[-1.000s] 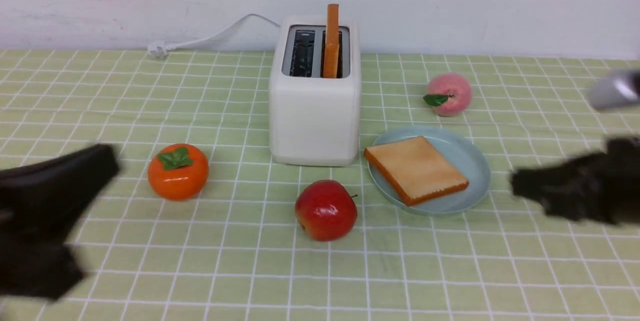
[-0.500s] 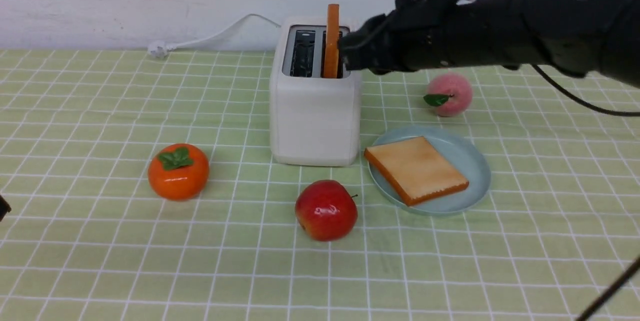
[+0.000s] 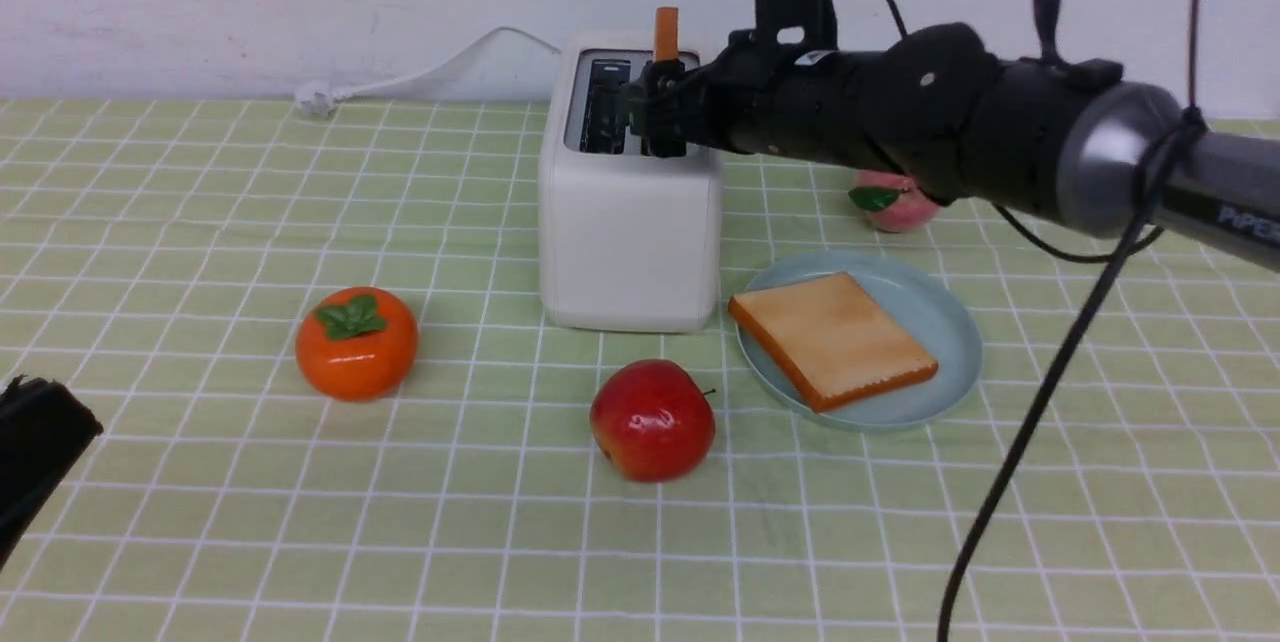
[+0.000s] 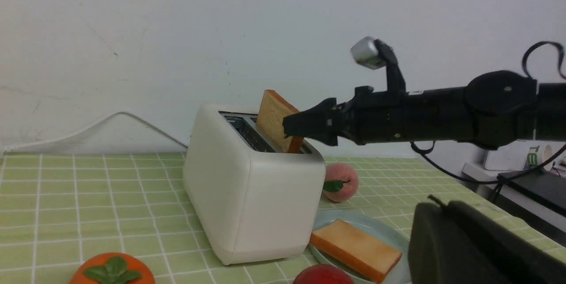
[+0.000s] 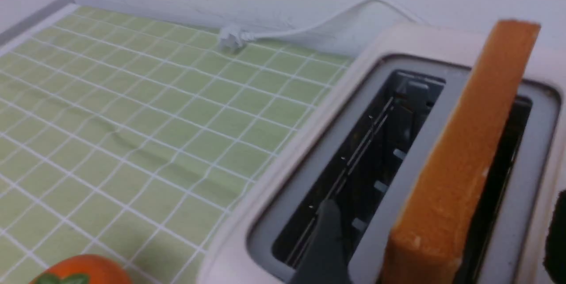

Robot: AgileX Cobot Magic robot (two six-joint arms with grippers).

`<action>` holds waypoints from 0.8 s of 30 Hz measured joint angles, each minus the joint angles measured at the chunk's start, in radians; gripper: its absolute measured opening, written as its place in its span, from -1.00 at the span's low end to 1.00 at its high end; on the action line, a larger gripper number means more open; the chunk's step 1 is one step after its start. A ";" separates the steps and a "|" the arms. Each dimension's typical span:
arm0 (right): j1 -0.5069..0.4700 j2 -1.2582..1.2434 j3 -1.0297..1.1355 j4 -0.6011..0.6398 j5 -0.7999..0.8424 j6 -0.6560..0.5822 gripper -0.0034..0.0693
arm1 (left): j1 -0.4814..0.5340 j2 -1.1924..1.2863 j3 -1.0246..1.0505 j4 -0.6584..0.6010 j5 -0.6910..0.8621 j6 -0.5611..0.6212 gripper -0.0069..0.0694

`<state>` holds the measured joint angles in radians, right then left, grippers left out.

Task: Take toasted bread from bread machine on green coffee tablecloth place on plate.
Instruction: 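Grasp the toast slice in the toaster and pull it up out of the slot with the right gripper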

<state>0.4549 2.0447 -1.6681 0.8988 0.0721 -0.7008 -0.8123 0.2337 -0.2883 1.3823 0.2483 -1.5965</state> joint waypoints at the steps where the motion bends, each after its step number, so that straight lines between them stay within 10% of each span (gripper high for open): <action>1: 0.000 0.009 -0.005 0.002 -0.008 0.000 0.57 | 0.000 0.000 0.000 0.001 0.000 0.000 -0.85; 11: 0.003 0.021 -0.012 0.006 -0.023 0.000 -0.54 | 0.000 0.000 0.000 0.011 0.000 0.000 -0.85; 24: 0.000 -0.216 -0.012 -0.022 0.103 -0.031 -0.58 | 0.000 0.000 0.000 0.018 0.049 0.000 -0.85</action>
<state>0.4547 1.8290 -1.6801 0.8769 0.1747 -0.7314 -0.8123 0.2337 -0.2883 1.4005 0.2968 -1.5965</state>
